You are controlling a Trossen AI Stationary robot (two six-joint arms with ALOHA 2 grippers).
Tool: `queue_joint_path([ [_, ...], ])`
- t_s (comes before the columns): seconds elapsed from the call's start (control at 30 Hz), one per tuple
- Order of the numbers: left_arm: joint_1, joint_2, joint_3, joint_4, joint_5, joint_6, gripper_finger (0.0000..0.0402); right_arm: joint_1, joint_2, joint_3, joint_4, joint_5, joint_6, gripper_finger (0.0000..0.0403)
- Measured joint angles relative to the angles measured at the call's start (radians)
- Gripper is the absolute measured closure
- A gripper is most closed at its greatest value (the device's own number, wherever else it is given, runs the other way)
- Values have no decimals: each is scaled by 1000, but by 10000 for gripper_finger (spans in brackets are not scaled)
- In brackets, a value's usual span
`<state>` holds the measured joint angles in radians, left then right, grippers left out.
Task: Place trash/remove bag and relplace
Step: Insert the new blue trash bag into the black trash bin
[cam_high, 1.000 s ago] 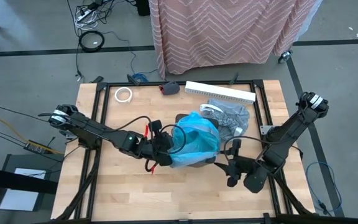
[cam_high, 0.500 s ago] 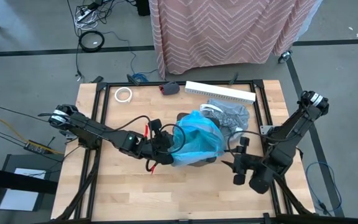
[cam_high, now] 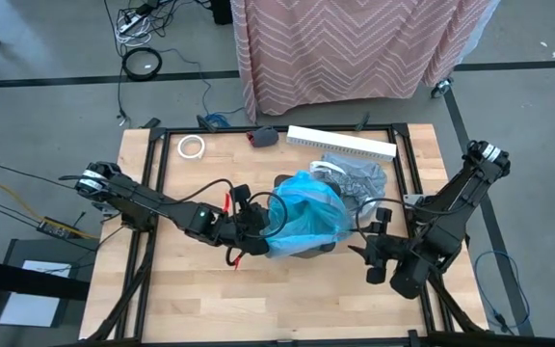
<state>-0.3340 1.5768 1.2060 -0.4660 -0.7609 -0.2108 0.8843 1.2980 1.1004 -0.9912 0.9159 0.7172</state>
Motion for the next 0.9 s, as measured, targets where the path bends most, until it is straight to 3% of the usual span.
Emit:
queue_joint_path([
  [0.23,0,0,0,0,0,0,396,32,0,39,-37,-38,42,218],
  [0.4,0,0,0,0,0,0,396,50,0,89,-40,27,33,218],
  [0.6,0,0,0,0,0,0,396,-4,9,95,-9,41,-45,218],
  [0.9,0,0,0,0,1,0,396,-71,16,95,178,5,-286,218],
])
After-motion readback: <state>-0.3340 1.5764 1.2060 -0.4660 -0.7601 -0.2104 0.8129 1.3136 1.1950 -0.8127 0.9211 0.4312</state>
